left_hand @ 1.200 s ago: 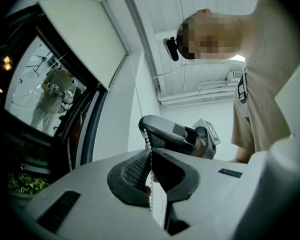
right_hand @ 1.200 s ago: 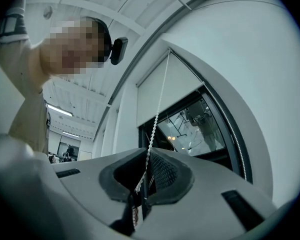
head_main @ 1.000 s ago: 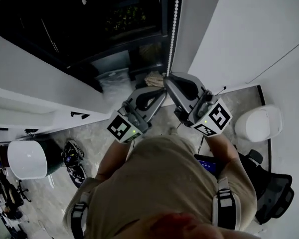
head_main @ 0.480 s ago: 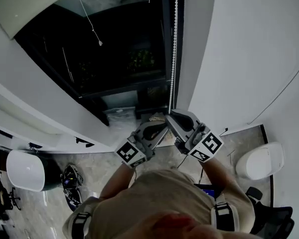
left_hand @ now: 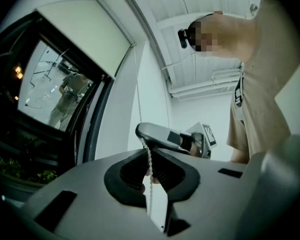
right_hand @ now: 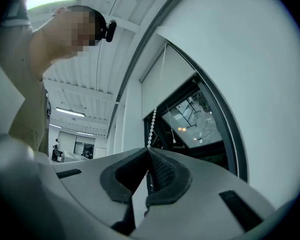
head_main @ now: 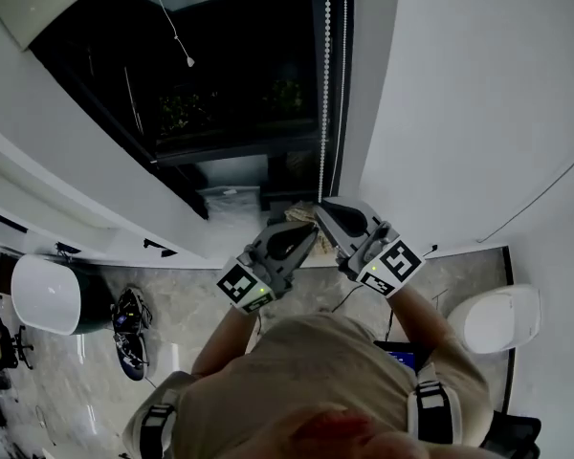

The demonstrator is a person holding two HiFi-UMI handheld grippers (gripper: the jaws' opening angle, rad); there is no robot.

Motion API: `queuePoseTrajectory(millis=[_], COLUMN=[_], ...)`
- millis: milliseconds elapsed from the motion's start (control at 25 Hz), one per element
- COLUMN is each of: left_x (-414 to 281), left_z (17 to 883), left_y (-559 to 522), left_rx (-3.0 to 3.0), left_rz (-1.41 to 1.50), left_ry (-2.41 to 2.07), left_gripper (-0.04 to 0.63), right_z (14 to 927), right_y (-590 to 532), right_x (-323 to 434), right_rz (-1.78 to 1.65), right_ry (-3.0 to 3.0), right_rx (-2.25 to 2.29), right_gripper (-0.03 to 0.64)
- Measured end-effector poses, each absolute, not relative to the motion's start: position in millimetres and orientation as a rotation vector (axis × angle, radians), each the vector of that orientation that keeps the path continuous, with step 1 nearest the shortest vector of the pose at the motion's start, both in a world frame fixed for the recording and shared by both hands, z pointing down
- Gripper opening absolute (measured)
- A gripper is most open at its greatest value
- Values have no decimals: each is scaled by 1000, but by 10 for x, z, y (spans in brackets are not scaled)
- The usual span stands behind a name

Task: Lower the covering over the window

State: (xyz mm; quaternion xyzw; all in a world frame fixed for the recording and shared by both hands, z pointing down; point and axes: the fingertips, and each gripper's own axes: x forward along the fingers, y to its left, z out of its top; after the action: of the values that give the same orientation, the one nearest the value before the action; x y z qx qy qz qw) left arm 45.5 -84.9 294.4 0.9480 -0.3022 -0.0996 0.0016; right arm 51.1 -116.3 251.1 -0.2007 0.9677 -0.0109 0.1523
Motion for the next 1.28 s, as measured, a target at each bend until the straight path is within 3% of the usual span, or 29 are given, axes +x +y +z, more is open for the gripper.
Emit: queuePoseTrajectory(millis=[40, 160, 320, 440, 480, 600, 720, 800, 880, 1120, 1200, 1280], left_x=[375, 175, 415, 755, 835, 853, 713, 629, 615, 819, 838, 819], left_z=[2959, 2855, 2415, 2314, 2342, 2421, 2529, 2639, 2744, 3065, 3049, 3025], left_y=[-861, -966, -1131, -1267, -1302, -1327, -1372, -1411, -1405, -1233, -1168, -1114], left_rx=[2929, 2843, 2975, 3010, 3001, 2959, 2960, 2953, 2941, 2935, 2931, 2956], left_rz=[-377, -498, -466, -330, -282, -281, -252, -220, -210, -163, -185, -170], left_ry=[-965, -1048, -1030, -1040, -1067, -1119, -1214, -1248, -1214, -1092, -1061, -1039], left_gripper=[26, 122, 137, 118, 32, 27, 26, 26, 26, 26, 26, 26], right_z=[2632, 2974, 3074, 3127, 3140, 3169, 3143, 3003, 2759, 2450, 2477, 2491], right_y=[-1221, -1254, -1190, -1181, -1171, -1103, -1024, -1124, -1296, -1320, -1328, -1338], right_x=[557, 661, 646, 669, 696, 721, 719, 890, 1060, 834, 793, 810], right_rz=[-75, -203, -185, -214, -232, -249, -54, -18, -43, 64, 65, 5], right_ry=[2791, 2845, 2871, 2867, 2865, 2884, 2932, 2864, 2763, 2750, 2774, 2779], right_rx=[-581, -553, -499, -471, -466, -434, -370, -387, -444, -443, -454, -436], right_gripper=[11, 11, 11, 11, 11, 11, 12, 99, 114, 107, 32, 14])
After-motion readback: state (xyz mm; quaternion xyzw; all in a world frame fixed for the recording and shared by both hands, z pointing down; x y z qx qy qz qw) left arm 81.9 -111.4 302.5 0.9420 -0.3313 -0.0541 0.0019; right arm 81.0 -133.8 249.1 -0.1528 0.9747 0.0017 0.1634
